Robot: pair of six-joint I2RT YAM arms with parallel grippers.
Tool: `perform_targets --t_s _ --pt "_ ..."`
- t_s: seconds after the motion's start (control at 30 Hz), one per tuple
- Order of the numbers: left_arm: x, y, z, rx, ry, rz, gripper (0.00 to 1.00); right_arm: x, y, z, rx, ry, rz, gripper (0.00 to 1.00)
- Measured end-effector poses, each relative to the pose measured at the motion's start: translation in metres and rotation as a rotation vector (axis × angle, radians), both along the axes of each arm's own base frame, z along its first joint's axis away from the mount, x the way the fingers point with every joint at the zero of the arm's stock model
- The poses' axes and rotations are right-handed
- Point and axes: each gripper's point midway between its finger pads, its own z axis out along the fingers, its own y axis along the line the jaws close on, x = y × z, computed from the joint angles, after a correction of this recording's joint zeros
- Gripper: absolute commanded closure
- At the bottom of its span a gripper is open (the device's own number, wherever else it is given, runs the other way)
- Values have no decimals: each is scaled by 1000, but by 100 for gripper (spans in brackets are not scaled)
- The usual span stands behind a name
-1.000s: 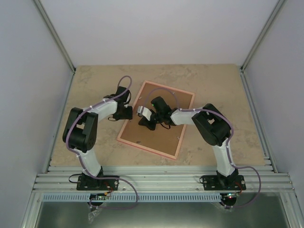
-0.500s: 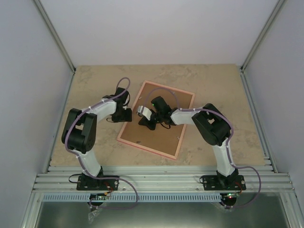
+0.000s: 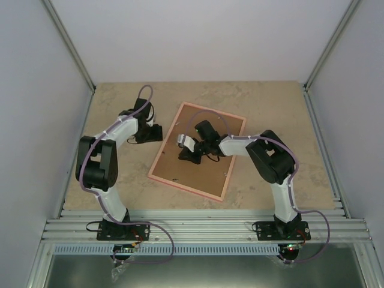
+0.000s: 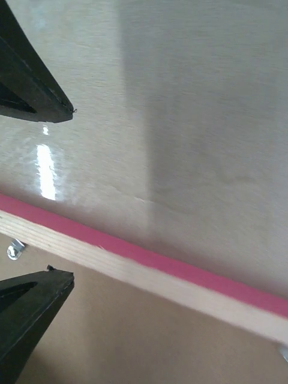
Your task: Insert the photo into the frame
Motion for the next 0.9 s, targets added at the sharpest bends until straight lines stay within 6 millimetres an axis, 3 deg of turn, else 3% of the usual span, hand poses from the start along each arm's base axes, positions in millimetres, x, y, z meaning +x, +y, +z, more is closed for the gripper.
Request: perform_targets --t_s 0.27,0.37,0.47,0.57,0.67,0.9 --pt "36 -16 25 -36 -150 -109 40 -12 -29 15 -19 115 36 66" --pt "54 -22 28 -49 -189 -135 46 -2 -37 31 0 110 19 64" --pt "68 -30 17 -68 -197 -163 52 18 -44 45 26 92 -19 64" --pt "66 -37 -6 -82 -159 -192 58 40 -56 54 43 78 -71 65" --pt "61 -47 -22 -99 -120 -224 70 56 -67 58 43 68 -117 66" --pt "46 -61 -28 -114 -139 -288 83 84 -69 69 38 5 -164 71"
